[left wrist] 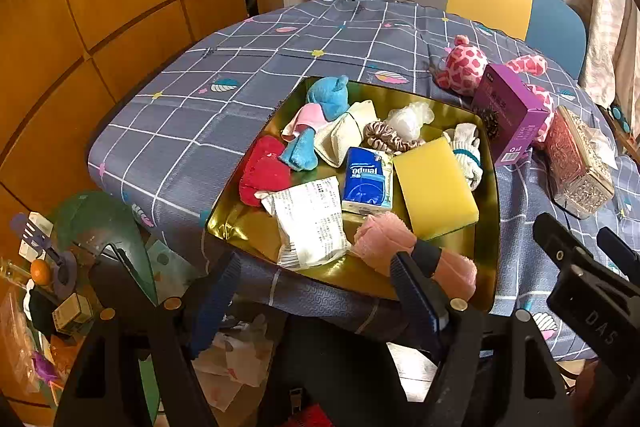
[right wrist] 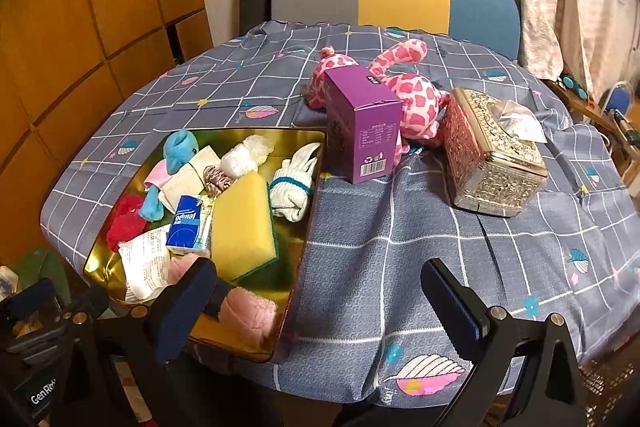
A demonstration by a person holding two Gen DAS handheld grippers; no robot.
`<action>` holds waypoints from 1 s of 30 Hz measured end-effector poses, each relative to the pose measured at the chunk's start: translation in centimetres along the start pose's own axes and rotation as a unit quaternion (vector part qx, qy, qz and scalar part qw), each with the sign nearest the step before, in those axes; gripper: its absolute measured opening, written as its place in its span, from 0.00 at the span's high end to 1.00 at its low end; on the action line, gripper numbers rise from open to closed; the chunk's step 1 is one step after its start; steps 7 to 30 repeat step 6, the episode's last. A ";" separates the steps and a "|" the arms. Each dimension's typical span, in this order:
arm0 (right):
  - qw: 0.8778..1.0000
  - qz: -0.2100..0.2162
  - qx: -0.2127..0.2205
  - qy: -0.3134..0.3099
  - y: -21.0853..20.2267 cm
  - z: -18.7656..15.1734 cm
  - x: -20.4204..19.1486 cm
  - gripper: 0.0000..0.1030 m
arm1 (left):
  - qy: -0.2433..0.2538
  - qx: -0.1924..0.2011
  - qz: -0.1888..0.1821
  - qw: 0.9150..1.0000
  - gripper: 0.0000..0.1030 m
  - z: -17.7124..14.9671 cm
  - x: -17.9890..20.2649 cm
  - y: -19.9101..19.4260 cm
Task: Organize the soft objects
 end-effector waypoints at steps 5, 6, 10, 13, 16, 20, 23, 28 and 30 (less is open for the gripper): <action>1.000 -0.001 -0.011 0.010 0.6 -0.1 0.7 0.00 | 0.002 -0.002 -0.002 1.000 0.25 0.1 0.1 0.3; 1.000 -0.002 -0.012 0.012 0.7 -0.1 0.8 0.00 | 0.004 -0.002 -0.001 1.000 0.25 0.1 0.3 0.3; 1.000 -0.002 -0.012 0.012 0.7 -0.1 0.8 0.00 | 0.004 -0.002 -0.001 1.000 0.25 0.1 0.3 0.3; 1.000 -0.002 -0.012 0.012 0.7 -0.1 0.8 0.00 | 0.004 -0.002 -0.001 1.000 0.25 0.1 0.3 0.3; 1.000 -0.002 -0.012 0.012 0.7 -0.1 0.8 0.00 | 0.004 -0.002 -0.001 1.000 0.25 0.1 0.3 0.3; 1.000 -0.002 -0.012 0.012 0.7 -0.1 0.8 0.00 | 0.004 -0.002 -0.001 1.000 0.25 0.1 0.3 0.3; 1.000 -0.002 -0.012 0.012 0.7 -0.1 0.8 0.00 | 0.004 -0.002 -0.001 1.000 0.25 0.1 0.3 0.3; 1.000 -0.002 -0.012 0.012 0.7 -0.1 0.8 0.00 | 0.004 -0.002 -0.001 1.000 0.25 0.1 0.3 0.3; 1.000 -0.002 -0.012 0.012 0.7 -0.1 0.8 0.00 | 0.004 -0.002 -0.001 1.000 0.25 0.1 0.3 0.3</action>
Point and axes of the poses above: each gripper's, at about its wrist camera, not at the fingertips, and y roughly the way its jaws point, x to its right, z to its top, the point moved 5 cm from there along y, roughly the way its jaws point, and after that the axes turned 12 degrees about -z, right-handed, at the moved point
